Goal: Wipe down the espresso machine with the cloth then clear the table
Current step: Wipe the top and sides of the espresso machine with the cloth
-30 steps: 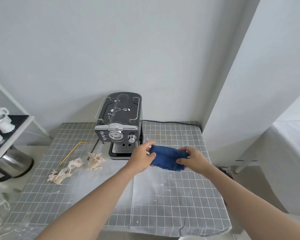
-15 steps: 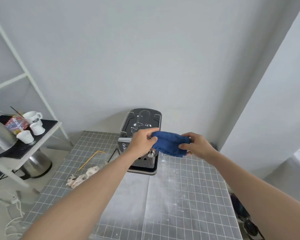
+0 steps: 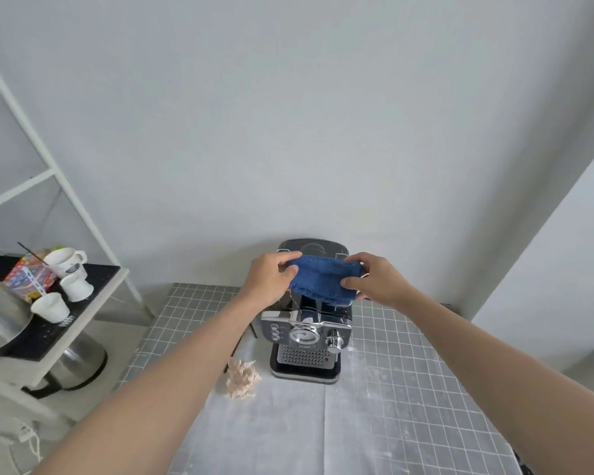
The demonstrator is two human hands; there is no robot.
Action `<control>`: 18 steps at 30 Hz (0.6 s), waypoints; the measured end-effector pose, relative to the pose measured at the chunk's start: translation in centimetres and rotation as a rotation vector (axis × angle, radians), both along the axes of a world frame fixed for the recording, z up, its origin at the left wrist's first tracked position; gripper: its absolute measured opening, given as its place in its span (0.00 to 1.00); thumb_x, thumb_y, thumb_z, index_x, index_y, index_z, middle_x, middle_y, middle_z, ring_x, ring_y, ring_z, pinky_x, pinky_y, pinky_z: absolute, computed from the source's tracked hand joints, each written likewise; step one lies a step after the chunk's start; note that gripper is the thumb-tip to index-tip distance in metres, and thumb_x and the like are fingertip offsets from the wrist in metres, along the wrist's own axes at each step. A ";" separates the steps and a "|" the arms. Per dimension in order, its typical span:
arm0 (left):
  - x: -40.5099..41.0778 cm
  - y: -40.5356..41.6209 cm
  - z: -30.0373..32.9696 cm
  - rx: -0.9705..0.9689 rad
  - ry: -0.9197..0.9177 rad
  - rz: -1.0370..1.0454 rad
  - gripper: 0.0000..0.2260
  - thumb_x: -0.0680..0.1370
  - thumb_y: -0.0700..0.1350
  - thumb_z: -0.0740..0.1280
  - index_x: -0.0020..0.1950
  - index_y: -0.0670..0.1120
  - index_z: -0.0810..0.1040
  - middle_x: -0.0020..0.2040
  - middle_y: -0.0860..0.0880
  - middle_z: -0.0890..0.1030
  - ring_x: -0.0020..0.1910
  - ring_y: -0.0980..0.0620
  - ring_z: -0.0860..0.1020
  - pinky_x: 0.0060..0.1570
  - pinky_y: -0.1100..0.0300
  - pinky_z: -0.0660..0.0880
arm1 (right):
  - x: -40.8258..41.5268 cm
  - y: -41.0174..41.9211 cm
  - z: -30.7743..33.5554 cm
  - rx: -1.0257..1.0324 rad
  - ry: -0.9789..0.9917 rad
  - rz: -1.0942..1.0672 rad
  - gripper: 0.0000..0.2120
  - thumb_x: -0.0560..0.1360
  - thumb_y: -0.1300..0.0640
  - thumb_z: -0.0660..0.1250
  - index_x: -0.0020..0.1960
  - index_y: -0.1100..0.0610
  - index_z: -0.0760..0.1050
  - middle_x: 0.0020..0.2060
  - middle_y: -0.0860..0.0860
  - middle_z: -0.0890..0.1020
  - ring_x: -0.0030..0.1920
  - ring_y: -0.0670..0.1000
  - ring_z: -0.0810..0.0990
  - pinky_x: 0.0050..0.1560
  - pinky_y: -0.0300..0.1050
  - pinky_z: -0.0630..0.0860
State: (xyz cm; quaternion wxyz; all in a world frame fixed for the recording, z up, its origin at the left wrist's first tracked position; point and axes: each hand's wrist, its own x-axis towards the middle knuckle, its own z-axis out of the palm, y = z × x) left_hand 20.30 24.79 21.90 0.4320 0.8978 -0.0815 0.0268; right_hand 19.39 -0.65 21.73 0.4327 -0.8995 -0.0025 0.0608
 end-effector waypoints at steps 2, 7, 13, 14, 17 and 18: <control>1.3 0.9 0.0 0.069 0.027 -0.043 0.16 0.83 0.40 0.67 0.71 0.49 0.80 0.60 0.45 0.86 0.47 0.42 0.85 0.46 0.55 0.81 | 1.2 1.4 -0.4 -0.065 -0.014 0.009 0.21 0.70 0.53 0.75 0.62 0.45 0.77 0.50 0.51 0.83 0.44 0.53 0.84 0.49 0.52 0.83; 4.1 2.7 -2.0 0.295 0.083 -0.188 0.17 0.84 0.42 0.64 0.74 0.48 0.77 0.67 0.46 0.81 0.63 0.45 0.81 0.64 0.57 0.75 | 1.9 3.5 -1.0 -0.175 -0.007 -0.008 0.21 0.74 0.56 0.70 0.65 0.46 0.75 0.50 0.51 0.82 0.45 0.52 0.82 0.48 0.49 0.82; 4.8 3.0 -3.4 0.580 -0.098 -0.289 0.16 0.84 0.44 0.63 0.72 0.51 0.78 0.61 0.48 0.76 0.61 0.46 0.75 0.58 0.52 0.75 | 0.1 3.2 -2.5 -0.354 -0.070 -0.098 0.24 0.79 0.46 0.65 0.73 0.46 0.69 0.67 0.48 0.74 0.67 0.53 0.71 0.69 0.57 0.70; 4.6 2.8 -3.4 0.672 -0.147 -0.281 0.16 0.83 0.45 0.63 0.71 0.52 0.77 0.64 0.48 0.75 0.63 0.46 0.72 0.59 0.52 0.73 | -0.4 3.1 -2.7 -0.376 -0.079 -0.109 0.24 0.80 0.46 0.64 0.75 0.47 0.67 0.70 0.48 0.72 0.69 0.53 0.68 0.71 0.57 0.68; 4.1 1.6 -3.5 0.748 -0.238 -0.317 0.21 0.83 0.44 0.64 0.76 0.52 0.72 0.79 0.46 0.65 0.74 0.42 0.65 0.68 0.47 0.68 | -1.9 2.9 -3.6 -0.449 -0.092 -0.089 0.28 0.82 0.43 0.60 0.79 0.49 0.61 0.76 0.48 0.66 0.75 0.52 0.63 0.74 0.56 0.65; 3.9 1.1 -3.6 0.713 -0.247 -0.365 0.22 0.84 0.45 0.62 0.79 0.52 0.69 0.82 0.46 0.62 0.78 0.43 0.63 0.72 0.46 0.65 | -2.4 2.8 -4.0 -0.479 -0.081 -0.073 0.29 0.82 0.42 0.59 0.80 0.49 0.58 0.78 0.48 0.63 0.77 0.52 0.60 0.75 0.56 0.63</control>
